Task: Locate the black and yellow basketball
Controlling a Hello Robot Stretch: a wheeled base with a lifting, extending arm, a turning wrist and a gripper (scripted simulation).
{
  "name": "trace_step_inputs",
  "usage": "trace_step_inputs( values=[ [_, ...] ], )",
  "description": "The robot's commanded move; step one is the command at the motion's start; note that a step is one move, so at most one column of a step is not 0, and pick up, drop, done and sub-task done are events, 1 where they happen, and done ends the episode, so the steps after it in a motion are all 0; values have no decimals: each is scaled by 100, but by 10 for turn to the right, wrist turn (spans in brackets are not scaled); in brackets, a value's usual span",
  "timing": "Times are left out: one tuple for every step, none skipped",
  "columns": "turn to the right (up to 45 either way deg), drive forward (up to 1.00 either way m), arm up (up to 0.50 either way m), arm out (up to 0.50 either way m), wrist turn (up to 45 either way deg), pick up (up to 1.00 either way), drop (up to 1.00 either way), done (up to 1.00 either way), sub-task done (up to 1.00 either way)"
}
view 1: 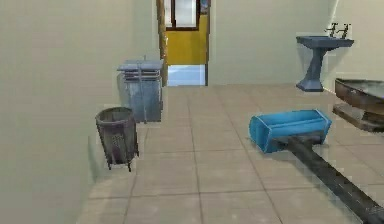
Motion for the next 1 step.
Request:
trace_step_inputs(
  values=[
    [0,100,0,0,0,0,0,0,0]
  ],
)
